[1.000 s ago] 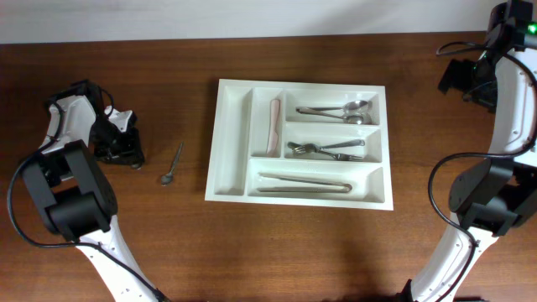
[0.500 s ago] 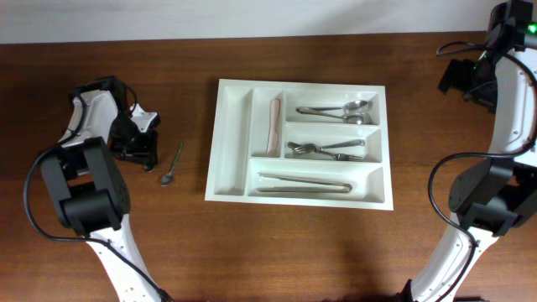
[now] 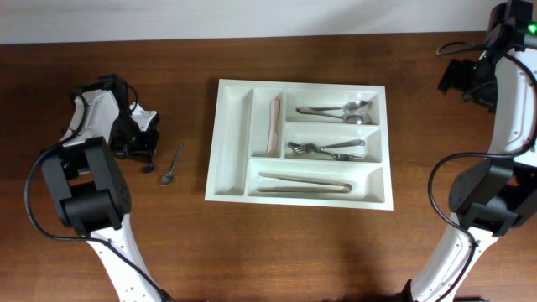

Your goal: Pack container

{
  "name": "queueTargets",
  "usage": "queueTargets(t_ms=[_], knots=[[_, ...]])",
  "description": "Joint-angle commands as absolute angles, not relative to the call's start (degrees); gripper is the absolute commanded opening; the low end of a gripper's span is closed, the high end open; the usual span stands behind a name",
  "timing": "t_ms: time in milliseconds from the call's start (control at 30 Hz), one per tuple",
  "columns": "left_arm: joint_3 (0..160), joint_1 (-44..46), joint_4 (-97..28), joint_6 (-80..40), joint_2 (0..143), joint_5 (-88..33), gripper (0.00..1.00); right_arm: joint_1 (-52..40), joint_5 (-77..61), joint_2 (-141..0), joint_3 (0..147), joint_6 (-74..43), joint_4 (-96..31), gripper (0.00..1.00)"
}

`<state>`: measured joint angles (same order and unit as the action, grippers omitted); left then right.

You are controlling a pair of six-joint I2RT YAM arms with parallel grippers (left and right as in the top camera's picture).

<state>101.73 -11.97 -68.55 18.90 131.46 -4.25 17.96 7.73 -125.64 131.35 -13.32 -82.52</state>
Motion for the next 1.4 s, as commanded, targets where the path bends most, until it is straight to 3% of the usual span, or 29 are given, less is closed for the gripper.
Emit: queueTargets(t_ms=[0,100,233,300,833,1067,1367], knots=[[105.8,-12.3,-68.7,14.9,133.3,-2.1,0.05,17.6,8.6,-126.0,131.1,-13.3,-82.5,0.99],[112.2,-12.7,-72.1,14.8,132.6,-1.7,0.16,17.6,8.6,-126.0,131.1,-13.3,-82.5,0.99],[117.4,-12.7,-72.4,14.9,132.0,-1.7,0.56,17.6,8.6,-126.0,131.1,-13.3,-82.5,0.99],[117.5,-12.4,-71.9,15.1,132.0,-1.7,0.64,17.6,8.6,-126.0,131.1,-13.3,-82.5,0.99],[116.7,-12.4,-75.2,15.0,135.0,-2.8,0.58,17.6,8.6,-126.0,131.1,-13.3,-82.5,0.99],[115.8,-12.4,-77.7,5.6,135.0,-8.2,0.56,17.6,8.6,-126.0,131.1,-13.3,-82.5,0.99],[109.1,-12.4,-74.5,7.6,135.0,-4.4,0.56,17.6,8.6,-126.0,131.1,-13.3,-82.5,0.99]])
